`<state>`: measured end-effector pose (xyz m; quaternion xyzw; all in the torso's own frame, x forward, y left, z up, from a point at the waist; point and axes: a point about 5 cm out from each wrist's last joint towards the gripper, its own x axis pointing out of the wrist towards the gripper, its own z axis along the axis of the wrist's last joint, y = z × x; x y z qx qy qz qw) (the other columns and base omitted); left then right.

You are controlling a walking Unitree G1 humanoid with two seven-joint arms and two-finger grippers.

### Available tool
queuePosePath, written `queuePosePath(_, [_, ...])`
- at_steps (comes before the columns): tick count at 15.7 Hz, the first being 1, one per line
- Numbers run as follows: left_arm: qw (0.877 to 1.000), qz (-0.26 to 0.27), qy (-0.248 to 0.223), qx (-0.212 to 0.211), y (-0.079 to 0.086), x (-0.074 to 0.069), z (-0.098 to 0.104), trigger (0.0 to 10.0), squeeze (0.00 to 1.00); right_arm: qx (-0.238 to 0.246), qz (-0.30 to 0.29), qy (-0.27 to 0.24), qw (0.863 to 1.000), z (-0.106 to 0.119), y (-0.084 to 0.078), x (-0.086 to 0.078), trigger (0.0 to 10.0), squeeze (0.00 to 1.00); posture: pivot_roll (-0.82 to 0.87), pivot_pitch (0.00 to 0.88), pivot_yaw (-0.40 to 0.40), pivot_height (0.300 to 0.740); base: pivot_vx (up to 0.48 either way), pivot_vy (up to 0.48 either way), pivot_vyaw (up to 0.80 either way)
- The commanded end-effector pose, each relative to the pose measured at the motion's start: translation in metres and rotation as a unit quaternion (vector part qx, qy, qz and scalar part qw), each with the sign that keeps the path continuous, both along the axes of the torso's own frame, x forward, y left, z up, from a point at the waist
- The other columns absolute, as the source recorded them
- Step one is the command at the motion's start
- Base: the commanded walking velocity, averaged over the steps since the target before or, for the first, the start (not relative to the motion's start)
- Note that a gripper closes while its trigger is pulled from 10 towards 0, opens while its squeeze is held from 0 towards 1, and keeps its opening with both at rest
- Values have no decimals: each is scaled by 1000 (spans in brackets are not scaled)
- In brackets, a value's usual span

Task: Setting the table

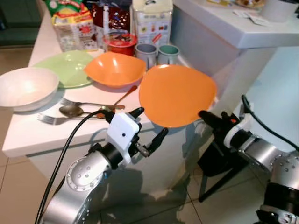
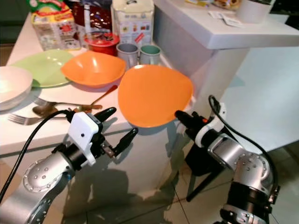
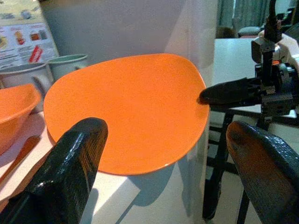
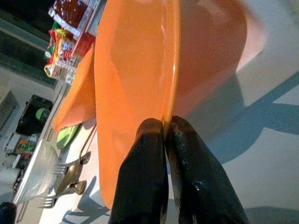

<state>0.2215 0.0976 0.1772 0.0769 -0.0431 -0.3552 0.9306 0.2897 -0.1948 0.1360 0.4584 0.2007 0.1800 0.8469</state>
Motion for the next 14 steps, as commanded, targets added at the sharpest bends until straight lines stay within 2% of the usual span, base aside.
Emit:
queuePosePath(1, [1000,-5,-5,0,-3,0,1,10000,0,-3,-6,-6,1000,3,-4,1,3020,0,-30,0,-99,740,0,0,0])
queuePosePath(2, [1000,-6,-5,0,-3,0,1,10000,0,-2,-11,-1,1000,2,-3,2,78,0,-28,0,-101,740,0,0,0])
queuePosePath(5, [1000,-1,-6,2,-1,-1,1,10000,0,23,-19,-5,1000,4,-3,-2,0,0,-23,0,-103,740,0,0,0])
queuePosePath(8, [1000,16,-11,-2,2,2,2,10000,0,59,1,-67,996,16,-9,-18,0,0,-30,0,-94,740,0,0,0])
queuePosePath(12, [1000,24,-17,-1,3,6,3,10000,0,74,3,-103,992,23,-16,-30,0,0,-37,0,-88,740,0,0,0])
queuePosePath(14, [1000,24,-17,-2,2,6,3,10000,0,76,-1,-106,991,22,-18,-35,0,0,-37,0,-88,740,0,0,0])
